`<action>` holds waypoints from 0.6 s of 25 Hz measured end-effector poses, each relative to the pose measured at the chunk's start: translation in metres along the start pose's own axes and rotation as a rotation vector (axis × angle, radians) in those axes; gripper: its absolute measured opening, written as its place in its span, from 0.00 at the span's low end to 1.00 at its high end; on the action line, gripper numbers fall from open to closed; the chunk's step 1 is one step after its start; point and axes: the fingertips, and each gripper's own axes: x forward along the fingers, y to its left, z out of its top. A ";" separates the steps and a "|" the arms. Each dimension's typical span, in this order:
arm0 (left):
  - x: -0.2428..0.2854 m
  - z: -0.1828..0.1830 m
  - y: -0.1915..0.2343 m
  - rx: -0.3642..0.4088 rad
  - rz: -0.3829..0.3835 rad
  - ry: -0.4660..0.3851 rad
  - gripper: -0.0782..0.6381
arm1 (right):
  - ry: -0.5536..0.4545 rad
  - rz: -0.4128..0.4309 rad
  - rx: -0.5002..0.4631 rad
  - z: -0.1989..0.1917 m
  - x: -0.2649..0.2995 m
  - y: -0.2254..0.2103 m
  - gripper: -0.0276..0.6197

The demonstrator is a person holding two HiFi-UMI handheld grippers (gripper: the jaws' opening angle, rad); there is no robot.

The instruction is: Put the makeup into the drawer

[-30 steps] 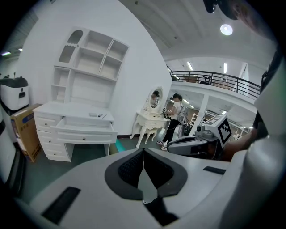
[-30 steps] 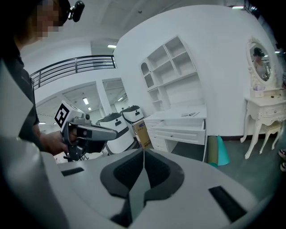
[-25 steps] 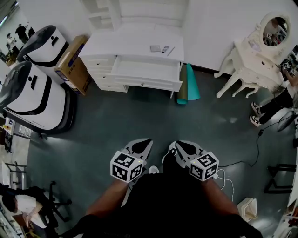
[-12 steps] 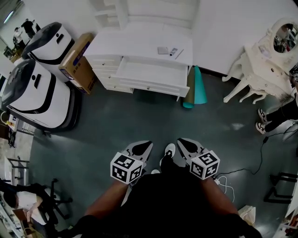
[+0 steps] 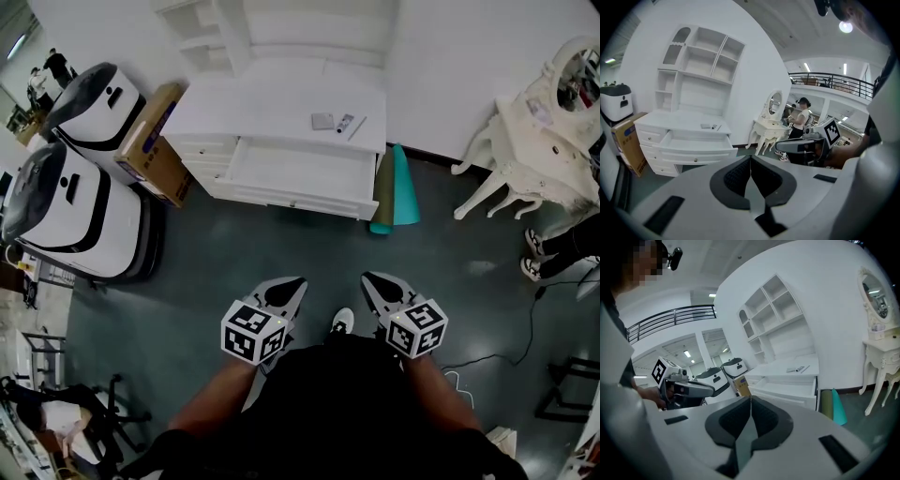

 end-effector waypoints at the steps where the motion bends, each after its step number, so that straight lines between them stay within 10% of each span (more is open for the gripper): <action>1: 0.006 0.006 0.002 0.000 0.002 0.000 0.12 | 0.001 0.002 0.000 0.005 0.003 -0.007 0.09; 15: 0.083 0.060 0.029 -0.005 0.064 -0.002 0.12 | 0.017 0.058 0.013 0.041 0.039 -0.085 0.09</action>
